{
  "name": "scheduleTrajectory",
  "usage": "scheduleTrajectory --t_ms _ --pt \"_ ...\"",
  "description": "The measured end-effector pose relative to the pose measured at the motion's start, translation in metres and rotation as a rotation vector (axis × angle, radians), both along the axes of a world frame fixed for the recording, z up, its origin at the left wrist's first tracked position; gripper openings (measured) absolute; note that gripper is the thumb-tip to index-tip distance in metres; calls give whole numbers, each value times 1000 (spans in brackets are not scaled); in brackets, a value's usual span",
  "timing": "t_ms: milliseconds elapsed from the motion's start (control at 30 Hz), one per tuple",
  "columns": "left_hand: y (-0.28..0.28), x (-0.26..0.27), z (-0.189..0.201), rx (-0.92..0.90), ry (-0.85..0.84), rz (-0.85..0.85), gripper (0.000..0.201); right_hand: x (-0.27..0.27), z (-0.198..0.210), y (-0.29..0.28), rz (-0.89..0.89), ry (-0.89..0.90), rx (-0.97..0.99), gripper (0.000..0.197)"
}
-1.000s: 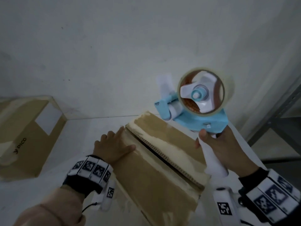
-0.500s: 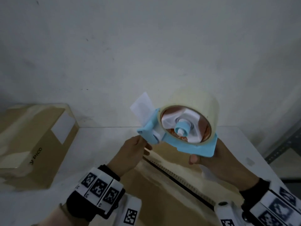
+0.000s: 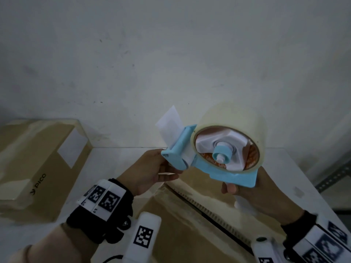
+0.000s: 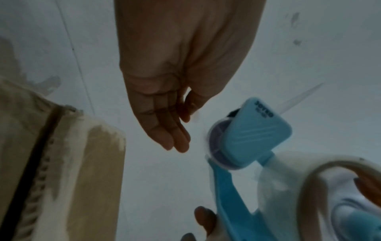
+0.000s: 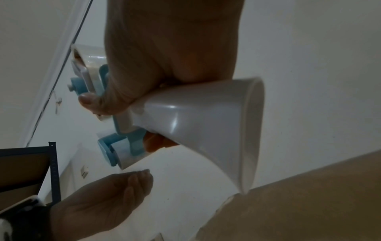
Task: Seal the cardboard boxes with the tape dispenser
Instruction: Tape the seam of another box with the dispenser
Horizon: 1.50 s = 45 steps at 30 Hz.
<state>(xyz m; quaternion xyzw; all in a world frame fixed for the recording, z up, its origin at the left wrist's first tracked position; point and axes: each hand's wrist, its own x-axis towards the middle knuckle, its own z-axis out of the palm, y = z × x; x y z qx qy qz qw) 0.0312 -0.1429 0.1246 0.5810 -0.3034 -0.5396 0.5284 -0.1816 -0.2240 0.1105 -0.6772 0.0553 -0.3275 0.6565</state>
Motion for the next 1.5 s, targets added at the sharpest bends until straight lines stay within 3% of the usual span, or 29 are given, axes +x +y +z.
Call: scheduleTrajectory --t_ms 100,233,333,467,667,833,1000,1233,1300,1400,1500 --pt "-1 0 3 43 62 -2 30 0 0 -1 33 -12 5 34" --pt "-1 2 3 100 -50 -30 26 -4 1 0 33 0 6 40" --pt "1 5 6 154 -97 -50 26 -6 2 1 15 27 -19 26" --pt "8 10 7 159 -72 -104 46 -7 4 3 51 48 21 26" --pt "4 13 7 140 -125 -17 31 -3 -1 4 -69 175 -41 33" --pt "-6 18 0 118 -286 -29 23 6 -5 10 -236 275 -88 63" --pt "-6 56 -16 213 -400 40 10 -15 -11 21 -310 391 -43 62" --pt "-7 67 -42 286 -431 -130 16 -34 -18 33 -459 612 -63 87" --pt "-9 70 -47 290 -425 -153 16 -32 -18 38 -489 633 -78 86" --pt "-12 72 -53 290 -448 -187 13 -27 -19 46 -511 657 -72 62" --pt "-17 75 -56 287 -458 -222 12 -21 -23 50 -510 698 -111 56"
